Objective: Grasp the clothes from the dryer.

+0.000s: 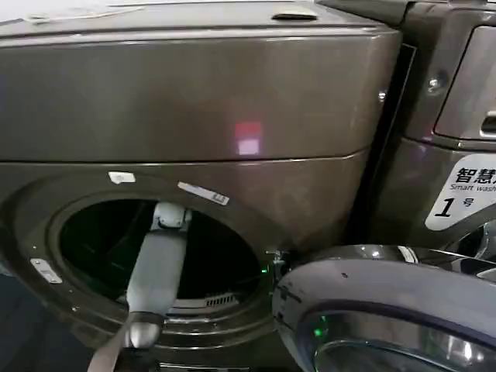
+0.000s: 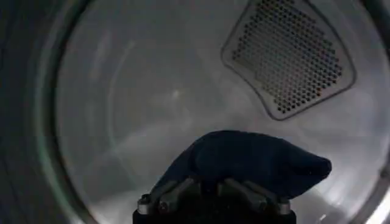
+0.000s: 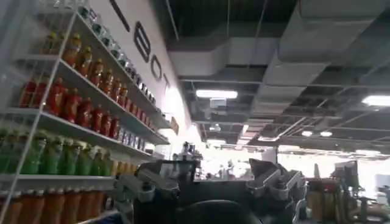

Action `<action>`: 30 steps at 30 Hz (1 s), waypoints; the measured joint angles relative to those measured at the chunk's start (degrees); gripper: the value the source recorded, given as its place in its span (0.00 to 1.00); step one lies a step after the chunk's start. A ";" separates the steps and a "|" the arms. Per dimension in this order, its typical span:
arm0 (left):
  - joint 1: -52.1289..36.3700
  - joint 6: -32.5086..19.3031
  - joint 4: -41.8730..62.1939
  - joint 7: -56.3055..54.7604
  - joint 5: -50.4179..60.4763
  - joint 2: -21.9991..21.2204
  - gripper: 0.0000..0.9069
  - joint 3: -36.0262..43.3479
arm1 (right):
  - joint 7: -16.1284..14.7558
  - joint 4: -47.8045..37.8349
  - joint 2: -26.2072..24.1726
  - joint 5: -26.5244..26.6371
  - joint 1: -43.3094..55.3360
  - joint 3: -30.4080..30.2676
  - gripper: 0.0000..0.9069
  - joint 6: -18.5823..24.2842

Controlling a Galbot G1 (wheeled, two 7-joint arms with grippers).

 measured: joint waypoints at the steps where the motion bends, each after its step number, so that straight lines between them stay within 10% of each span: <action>1: 0.04 0.01 -0.05 -0.48 -0.42 0.02 0.00 0.00 | 0.12 -0.15 -0.08 -0.07 -0.10 0.16 1.00 0.01; 30: 0.66 0.98 -0.93 -3.34 -5.28 0.28 0.00 0.63 | 2.27 0.12 -0.50 -0.04 -0.09 2.40 1.00 -3.67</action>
